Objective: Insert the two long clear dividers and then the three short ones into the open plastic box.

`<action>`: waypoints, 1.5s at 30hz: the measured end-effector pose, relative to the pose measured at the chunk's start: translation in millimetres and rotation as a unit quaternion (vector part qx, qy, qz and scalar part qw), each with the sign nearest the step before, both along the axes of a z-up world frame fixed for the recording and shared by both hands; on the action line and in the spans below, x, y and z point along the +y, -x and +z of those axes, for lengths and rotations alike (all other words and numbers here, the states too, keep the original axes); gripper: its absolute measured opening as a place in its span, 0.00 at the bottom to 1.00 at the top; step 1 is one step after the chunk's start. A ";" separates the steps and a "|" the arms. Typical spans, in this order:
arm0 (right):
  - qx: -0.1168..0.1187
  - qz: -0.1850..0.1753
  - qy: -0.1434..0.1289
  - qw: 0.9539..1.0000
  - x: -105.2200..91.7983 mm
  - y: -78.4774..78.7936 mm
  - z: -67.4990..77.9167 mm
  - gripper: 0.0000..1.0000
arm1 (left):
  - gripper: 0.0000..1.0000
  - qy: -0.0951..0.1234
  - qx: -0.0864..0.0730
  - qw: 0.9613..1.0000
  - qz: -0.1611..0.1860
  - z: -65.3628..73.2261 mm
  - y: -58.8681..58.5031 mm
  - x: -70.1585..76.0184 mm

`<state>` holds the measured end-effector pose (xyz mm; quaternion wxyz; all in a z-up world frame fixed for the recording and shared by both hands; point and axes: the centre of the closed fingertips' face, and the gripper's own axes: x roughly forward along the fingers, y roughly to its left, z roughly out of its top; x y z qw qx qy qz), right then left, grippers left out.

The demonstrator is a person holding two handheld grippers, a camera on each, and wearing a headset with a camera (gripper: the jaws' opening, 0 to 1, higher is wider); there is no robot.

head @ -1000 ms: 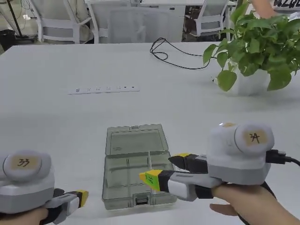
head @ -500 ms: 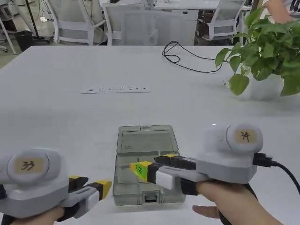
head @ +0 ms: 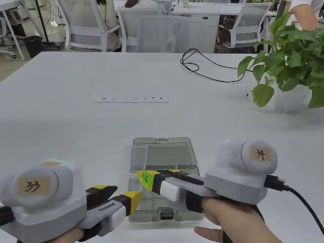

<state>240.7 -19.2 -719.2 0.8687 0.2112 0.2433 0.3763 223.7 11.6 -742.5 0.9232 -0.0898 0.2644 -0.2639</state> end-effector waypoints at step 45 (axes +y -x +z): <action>0.067 -0.018 -0.048 0.996 7.2 -3.5 -4.4 0.07 | 0.34 0.027 -0.001 0.999 -0.048 9.7 10.5 -23.7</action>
